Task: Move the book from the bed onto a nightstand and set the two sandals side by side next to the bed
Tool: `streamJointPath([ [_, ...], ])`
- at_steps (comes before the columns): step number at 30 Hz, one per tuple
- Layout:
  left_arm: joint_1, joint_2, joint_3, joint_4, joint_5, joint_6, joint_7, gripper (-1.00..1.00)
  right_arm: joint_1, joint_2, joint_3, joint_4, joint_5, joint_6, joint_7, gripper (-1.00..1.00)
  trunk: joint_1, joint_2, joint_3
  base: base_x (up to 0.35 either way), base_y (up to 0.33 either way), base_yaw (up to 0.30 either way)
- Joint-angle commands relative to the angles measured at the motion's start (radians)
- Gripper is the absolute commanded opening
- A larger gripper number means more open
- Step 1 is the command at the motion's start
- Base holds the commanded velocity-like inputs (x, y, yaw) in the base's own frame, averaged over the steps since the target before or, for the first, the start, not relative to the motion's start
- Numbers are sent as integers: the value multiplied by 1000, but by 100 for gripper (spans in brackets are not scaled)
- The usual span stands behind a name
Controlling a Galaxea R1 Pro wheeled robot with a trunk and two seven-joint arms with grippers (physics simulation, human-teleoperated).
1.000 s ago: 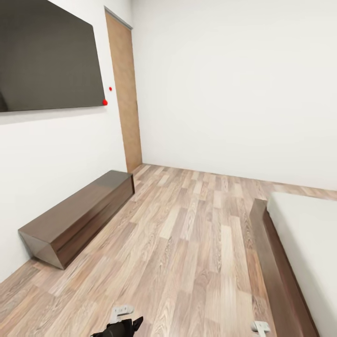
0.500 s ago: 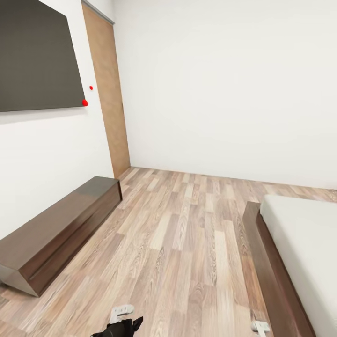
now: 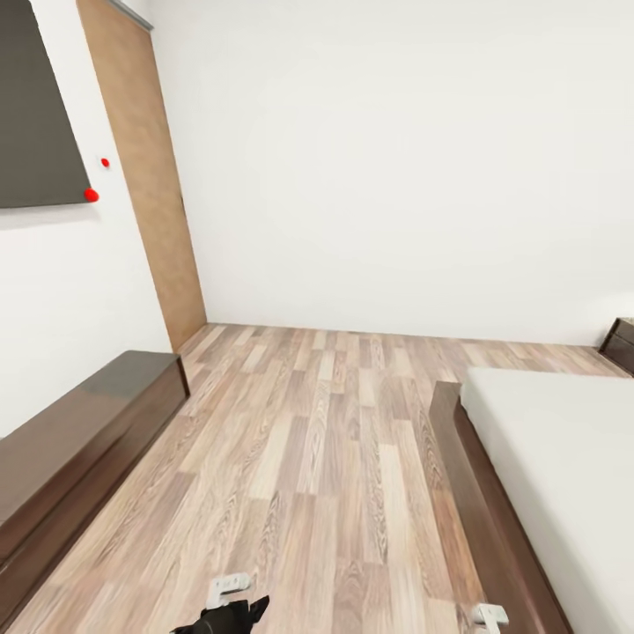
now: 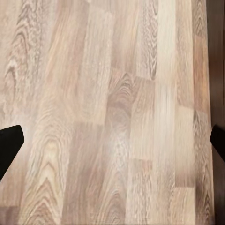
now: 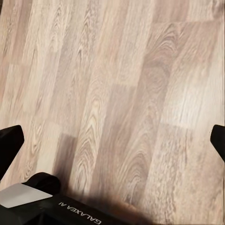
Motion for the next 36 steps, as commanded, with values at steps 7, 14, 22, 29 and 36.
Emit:
streamJointPath([
  [7,-1,0,-6,1,8,-4,-1,100,-1,0,-9,-1,7,6,5,100,1,0,-1,332,0,-141],
  [14,-1,0,-6,1,8,-4,-2,100,-1,0,-9,-1,7,6,5,100,1,0,-1,332,0,-10],
  [22,-1,0,-7,1,8,-5,-1,100,-1,0,-9,-1,7,6,5,100,1,0,-1,332,0,-169],
  [29,-1,0,-8,1,8,-4,-2,100,-1,0,-10,-1,7,6,5,100,1,0,-1,331,0,-115],
  [36,-1,0,-8,1,8,-4,-1,100,-1,0,-9,0,7,6,5,100,1,0,-1,331,0,-4],
])
